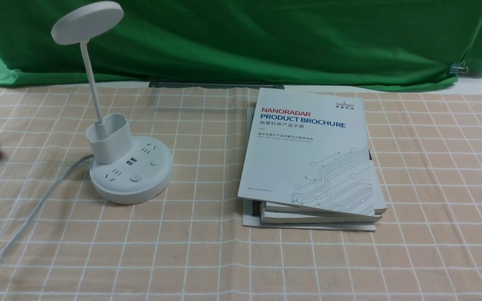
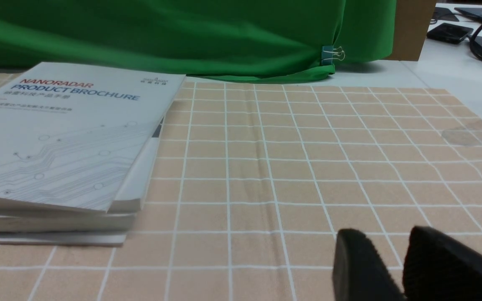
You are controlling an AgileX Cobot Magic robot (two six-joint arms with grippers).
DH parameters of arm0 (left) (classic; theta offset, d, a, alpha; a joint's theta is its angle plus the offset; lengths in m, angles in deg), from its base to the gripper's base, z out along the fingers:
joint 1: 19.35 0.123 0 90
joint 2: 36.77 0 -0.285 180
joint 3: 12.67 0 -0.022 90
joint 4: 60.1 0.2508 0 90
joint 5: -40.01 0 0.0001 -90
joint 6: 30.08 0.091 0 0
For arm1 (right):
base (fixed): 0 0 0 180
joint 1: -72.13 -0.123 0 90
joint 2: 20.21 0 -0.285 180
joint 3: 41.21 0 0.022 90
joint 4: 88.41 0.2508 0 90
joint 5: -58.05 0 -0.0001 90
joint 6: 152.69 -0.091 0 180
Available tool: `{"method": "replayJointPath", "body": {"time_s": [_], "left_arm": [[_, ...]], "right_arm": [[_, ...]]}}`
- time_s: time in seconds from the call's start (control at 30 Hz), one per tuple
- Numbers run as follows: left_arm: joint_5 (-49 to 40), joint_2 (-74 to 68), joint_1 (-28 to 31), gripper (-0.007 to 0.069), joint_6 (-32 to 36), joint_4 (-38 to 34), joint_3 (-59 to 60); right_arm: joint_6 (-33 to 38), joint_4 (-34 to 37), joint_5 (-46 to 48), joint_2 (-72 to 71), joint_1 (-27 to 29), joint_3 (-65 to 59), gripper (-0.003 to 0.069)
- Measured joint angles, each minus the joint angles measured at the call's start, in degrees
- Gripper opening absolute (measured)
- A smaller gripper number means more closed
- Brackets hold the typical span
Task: Turn on the table lamp on the light coffee tablecloth with your hand.
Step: 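Press the power button on the lamp base to turn the lamp on with the left gripper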
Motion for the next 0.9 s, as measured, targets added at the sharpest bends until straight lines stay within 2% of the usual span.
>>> {"method": "replayJointPath", "body": {"time_s": [0.13,0.23,0.33,0.43,0.53,0.67,0.9], "left_arm": [[-9.2,-15.2,-0.3,0.0002,14.9,-16.9,-3.1],[-10.2,-23.7,-2.9,-0.0001,17.0,-18.1,-6.7],[-9.1,-31.2,-7.6,-0.0004,11.9,-10.6,-11.3],[-8.7,-38.8,-12.3,-0.0004,1.5,2.2,-17.8],[-8.2,-44.9,-14.9,-0.0004,-5.6,10.5,-23.3],[-8.0,-52.5,-15.4,-0.0004,-8.7,14.6,-30.1],[-7.9,-61.6,-15.4,-0.0004,-10.1,18.2,-37.2]], "right_arm": [[0.0,0.0,0.0,0.0,0.0,0.0,0.0238],[0.0,0.0,0.0,0.0,0.0,0.0,0.0238],[0.0,0.0,0.0,0.0,0.0,0.0,0.0238],[0.0,0.0,0.0,0.0,0.0,0.0,0.0238],[0.0,0.0,0.0,0.0,0.0,0.0,0.0238],[0.0,0.0,0.0,0.0,0.0,0.0,0.0238],[0.0,0.0,0.0,0.0,0.0,0.0,0.0238]]}}
